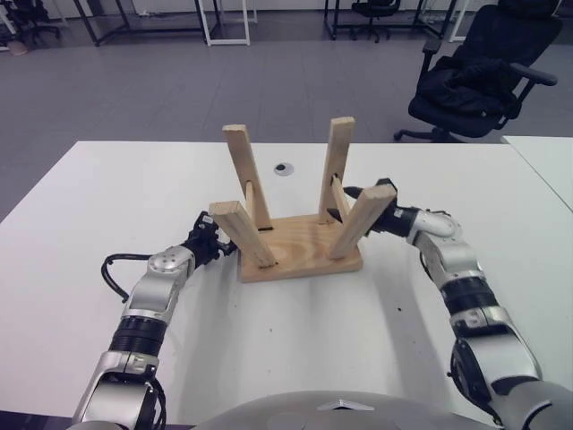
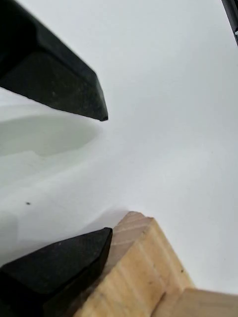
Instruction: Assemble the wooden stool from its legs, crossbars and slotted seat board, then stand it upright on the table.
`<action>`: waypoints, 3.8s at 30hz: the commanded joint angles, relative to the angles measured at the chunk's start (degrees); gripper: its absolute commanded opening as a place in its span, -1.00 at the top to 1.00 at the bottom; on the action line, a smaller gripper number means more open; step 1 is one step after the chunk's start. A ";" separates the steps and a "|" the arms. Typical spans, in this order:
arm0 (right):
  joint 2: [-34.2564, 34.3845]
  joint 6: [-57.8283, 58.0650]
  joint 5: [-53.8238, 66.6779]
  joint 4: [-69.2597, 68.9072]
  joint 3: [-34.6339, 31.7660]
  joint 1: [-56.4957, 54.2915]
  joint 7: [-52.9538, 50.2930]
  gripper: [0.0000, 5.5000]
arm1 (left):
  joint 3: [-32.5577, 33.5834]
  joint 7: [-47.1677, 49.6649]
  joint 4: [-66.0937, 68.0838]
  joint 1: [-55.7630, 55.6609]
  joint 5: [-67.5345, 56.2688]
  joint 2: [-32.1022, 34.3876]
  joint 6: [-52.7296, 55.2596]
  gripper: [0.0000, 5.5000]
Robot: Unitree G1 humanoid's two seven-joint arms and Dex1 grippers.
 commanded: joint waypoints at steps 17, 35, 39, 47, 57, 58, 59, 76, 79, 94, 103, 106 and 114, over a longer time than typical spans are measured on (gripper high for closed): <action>-2.01 26.14 -4.12 -40.04 6.30 29.70 -15.98 -0.31 | -6.14 -8.93 -39.20 21.32 -12.60 0.70 17.31 -0.45; -23.91 49.97 18.62 -63.47 -14.18 30.62 -6.82 -0.31 | 20.44 -17.10 -61.29 22.08 -38.51 19.74 34.80 -0.45; -32.91 40.81 10.41 -57.44 -15.07 37.26 -0.85 -0.31 | 18.87 -27.30 -51.20 31.37 -21.79 34.12 22.12 -0.45; -29.81 24.18 6.19 -40.99 -2.17 22.25 10.38 -0.31 | 6.20 -38.31 -43.06 22.82 -17.92 34.14 10.70 -0.45; -26.56 22.49 4.74 -36.08 4.63 16.26 14.16 0.21 | -3.15 -38.76 -39.18 10.85 -17.00 27.10 8.06 0.15; -26.46 22.26 4.74 -36.17 4.59 16.43 14.20 0.28 | -3.44 -39.15 -38.98 10.89 -16.71 27.36 7.71 0.22; -26.07 21.81 4.83 -36.16 4.34 16.46 13.94 0.32 | -3.64 -39.63 -38.89 11.13 -16.48 27.77 7.32 0.25; -46.58 73.91 97.77 -14.34 -0.24 -34.84 11.09 0.41 | -0.68 -31.96 -7.91 -43.96 -98.19 39.76 54.17 0.48; -36.22 89.41 87.21 9.22 4.61 -48.32 14.03 0.47 | -2.97 -37.44 11.47 -54.05 -87.68 32.69 69.19 0.52; -33.15 87.17 97.80 9.14 33.06 -26.63 0.07 0.51 | -6.73 -30.81 9.51 -28.12 -79.11 25.35 69.80 0.51; -32.84 72.55 97.59 0.16 6.47 -1.78 -30.59 -0.18 | 2.16 -26.84 9.68 -28.42 -68.62 23.67 68.60 -0.19; -35.37 66.86 97.72 -3.28 -11.86 10.34 -32.85 -0.32 | 8.29 -28.61 13.99 -28.58 -64.70 27.99 64.21 -0.37; -15.22 22.79 49.25 -10.93 -15.04 20.38 -38.23 -0.32 | 15.64 -24.05 13.52 -7.24 -34.63 23.46 11.83 -0.72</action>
